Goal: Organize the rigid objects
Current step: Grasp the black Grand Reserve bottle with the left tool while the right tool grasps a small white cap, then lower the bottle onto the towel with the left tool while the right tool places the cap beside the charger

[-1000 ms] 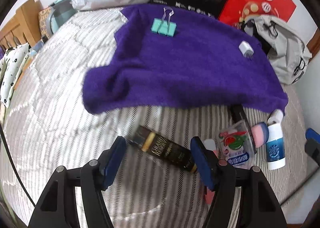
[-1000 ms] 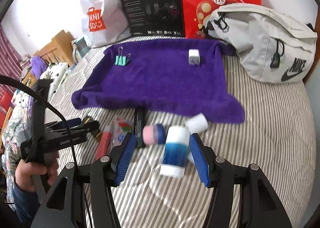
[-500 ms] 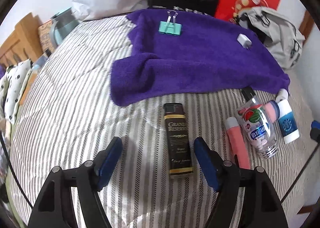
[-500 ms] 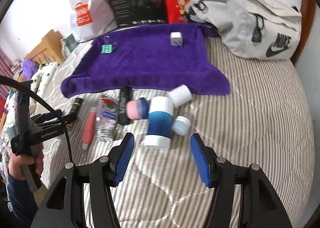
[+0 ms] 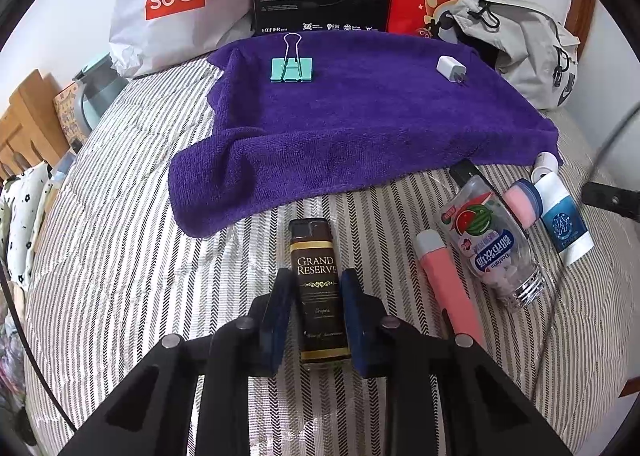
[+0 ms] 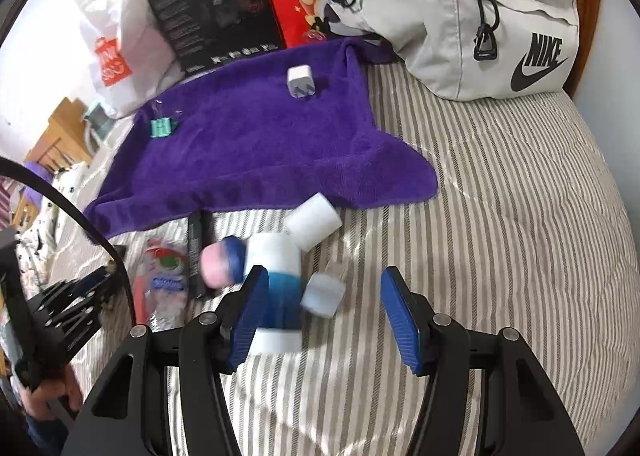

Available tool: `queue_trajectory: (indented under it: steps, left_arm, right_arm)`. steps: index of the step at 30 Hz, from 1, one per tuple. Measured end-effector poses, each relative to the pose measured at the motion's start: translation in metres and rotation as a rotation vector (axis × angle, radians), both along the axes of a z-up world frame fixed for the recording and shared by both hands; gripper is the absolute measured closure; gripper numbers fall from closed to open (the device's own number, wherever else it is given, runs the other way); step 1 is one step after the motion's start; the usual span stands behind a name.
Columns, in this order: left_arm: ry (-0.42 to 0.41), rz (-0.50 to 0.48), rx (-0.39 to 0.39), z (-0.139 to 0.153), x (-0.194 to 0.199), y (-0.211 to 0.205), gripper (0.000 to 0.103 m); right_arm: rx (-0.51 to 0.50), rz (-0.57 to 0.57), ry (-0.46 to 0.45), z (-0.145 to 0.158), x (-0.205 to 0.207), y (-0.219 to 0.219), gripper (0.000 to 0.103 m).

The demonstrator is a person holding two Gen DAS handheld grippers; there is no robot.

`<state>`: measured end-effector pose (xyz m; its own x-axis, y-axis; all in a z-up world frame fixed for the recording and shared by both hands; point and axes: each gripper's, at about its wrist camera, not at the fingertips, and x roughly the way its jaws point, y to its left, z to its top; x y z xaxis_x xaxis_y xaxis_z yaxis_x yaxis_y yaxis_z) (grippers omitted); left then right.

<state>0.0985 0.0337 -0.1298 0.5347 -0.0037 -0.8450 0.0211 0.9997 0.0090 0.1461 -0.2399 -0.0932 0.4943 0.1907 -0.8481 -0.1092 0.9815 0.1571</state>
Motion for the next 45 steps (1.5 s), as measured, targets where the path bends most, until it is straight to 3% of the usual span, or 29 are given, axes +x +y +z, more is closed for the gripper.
queue_trajectory:
  steps: [7,13,17,21,24,36,40,45]
  left_arm:
    - [0.000,-0.004,-0.003,0.000,0.000,0.001,0.079]
    - [0.001,-0.006,-0.008,0.000,0.000,0.002,0.079]
    - [0.001,-0.005,0.001,0.000,0.000,0.000,0.079]
    - [-0.002,-0.005,0.002,0.000,0.000,0.000,0.079]
    - [-0.002,-0.009,0.002,0.000,0.000,0.001,0.079]
    - [-0.026,-0.015,-0.002,0.000,-0.003,0.001,0.079]
    - [-0.022,-0.020,-0.009,0.001,-0.003,0.003,0.080]
    - [-0.006,-0.028,-0.087,0.004,-0.008,0.012,0.081]
  right_arm:
    - [-0.041,-0.009,0.016,-0.010,-0.002,-0.004,0.045]
    - [-0.008,-0.025,0.039,-0.029,0.004,-0.006,0.045]
    - [-0.030,-0.026,-0.005,-0.029,0.002,-0.001,0.047]
    - [-0.133,0.005,-0.019,-0.033,0.000,0.004,0.067]
    - [-0.130,0.023,-0.017,-0.032,-0.002,-0.003,0.078]
    - [-0.158,0.054,-0.060,-0.034,0.001,0.000,0.079]
    - [-0.120,0.062,-0.049,-0.034,0.002,-0.006,0.079]
    - [-0.043,0.061,-0.023,-0.028,-0.005,-0.014,0.079]
